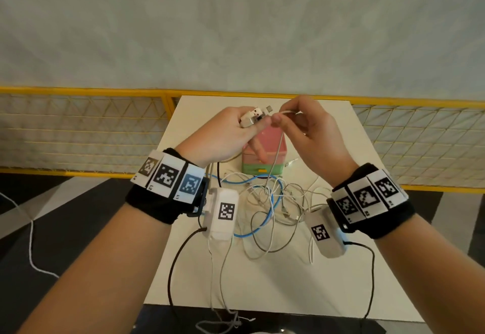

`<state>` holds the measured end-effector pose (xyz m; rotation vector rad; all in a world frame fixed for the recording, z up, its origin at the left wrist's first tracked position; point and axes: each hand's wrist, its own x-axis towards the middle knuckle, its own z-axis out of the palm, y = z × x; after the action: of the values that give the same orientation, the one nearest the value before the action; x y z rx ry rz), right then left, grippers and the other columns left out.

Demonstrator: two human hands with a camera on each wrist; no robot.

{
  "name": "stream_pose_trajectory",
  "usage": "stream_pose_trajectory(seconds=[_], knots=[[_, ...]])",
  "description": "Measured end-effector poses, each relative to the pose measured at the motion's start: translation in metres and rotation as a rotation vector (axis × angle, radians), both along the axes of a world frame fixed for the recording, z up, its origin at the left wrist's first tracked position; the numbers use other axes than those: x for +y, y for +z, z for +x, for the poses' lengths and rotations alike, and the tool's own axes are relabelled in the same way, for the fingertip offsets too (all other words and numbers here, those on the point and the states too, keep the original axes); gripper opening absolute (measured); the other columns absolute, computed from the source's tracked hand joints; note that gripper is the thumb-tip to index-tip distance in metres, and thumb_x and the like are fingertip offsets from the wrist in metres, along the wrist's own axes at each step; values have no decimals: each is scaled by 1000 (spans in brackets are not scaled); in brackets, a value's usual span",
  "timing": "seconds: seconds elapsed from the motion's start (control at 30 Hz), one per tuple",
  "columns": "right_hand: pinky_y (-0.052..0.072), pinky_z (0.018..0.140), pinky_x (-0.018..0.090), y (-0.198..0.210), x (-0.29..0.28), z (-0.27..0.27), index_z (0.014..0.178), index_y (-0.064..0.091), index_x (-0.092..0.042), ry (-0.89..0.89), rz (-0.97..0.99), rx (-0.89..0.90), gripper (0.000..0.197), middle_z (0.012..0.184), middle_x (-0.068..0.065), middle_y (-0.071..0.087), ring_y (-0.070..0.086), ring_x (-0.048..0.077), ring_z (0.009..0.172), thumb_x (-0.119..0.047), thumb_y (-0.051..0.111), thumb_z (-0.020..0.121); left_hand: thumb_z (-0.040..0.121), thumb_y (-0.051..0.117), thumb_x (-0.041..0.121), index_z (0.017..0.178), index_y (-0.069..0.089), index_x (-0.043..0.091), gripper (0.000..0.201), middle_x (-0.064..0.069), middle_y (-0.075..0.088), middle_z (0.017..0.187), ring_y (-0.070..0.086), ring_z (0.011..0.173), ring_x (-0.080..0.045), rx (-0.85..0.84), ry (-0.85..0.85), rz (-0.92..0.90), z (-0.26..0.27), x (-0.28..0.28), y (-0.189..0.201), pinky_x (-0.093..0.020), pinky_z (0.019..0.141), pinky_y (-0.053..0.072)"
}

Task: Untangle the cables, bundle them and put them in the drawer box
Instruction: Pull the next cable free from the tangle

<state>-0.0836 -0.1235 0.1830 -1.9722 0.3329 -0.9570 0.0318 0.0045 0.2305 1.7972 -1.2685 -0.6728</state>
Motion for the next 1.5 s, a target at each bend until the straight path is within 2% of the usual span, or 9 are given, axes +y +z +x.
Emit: stream_pose_trajectory(seconds=[0.13,0.3,0.57,0.7,0.93,1.13,1.23,1.37,1.5], knots=[[54,83,33,-2,-2,3,92,53,-26,0,-46,-58,14,96,15,60,64,24,89,-15,61,90,101,48,33,102,62,15,23,-11,75,73,52,46,10,-31,28,-32,3,-8,-8,-4,54,34],[46,80,17,-6,-9,2,110,51,-13,11,65,-42,15,99,1,58,63,16,91,-12,54,95,101,47,32,80,56,19,26,-2,72,61,54,51,6,-47,151,-200,3,-18,-12,-15,60,33],[48,88,35,-81,-21,2,91,56,-16,140,135,523,19,92,2,62,62,15,89,-19,40,101,104,43,19,82,50,18,23,13,65,57,66,50,-5,166,415,-716,23,-15,-5,-17,60,41],[54,74,35,-93,-30,-4,85,54,-15,115,263,520,23,86,6,59,64,26,90,-16,38,101,105,41,27,96,58,6,28,-12,70,71,42,30,2,185,523,-490,38,-7,-6,-14,49,32],[58,47,33,-17,-18,4,112,62,-17,125,104,428,24,101,0,60,72,17,78,-22,41,100,103,45,19,142,45,20,39,4,64,58,63,50,0,49,310,-501,14,-10,-17,-7,70,40],[59,70,42,29,-19,11,100,55,-18,72,-54,209,7,88,-3,56,71,16,86,-15,49,97,102,46,31,94,67,14,28,-5,71,60,57,51,7,-146,147,-98,11,-21,-21,-3,54,35],[55,81,47,26,-27,9,98,52,-22,89,-34,161,7,88,-6,53,69,27,92,-16,53,95,102,46,33,84,62,3,39,-3,65,53,54,44,4,-88,226,-205,7,-22,-18,-8,53,34],[52,87,35,-17,-25,10,97,54,-13,120,-34,348,6,99,6,66,68,20,99,-14,48,97,102,48,24,77,54,19,27,-3,58,62,57,41,-5,34,320,-512,7,-23,-8,-17,55,43],[49,92,48,-63,-39,-1,94,59,-12,81,-29,585,20,96,8,67,66,20,94,-15,40,100,103,46,19,83,56,20,22,-1,58,74,53,38,-2,100,461,-620,17,-16,-10,-13,46,35]])
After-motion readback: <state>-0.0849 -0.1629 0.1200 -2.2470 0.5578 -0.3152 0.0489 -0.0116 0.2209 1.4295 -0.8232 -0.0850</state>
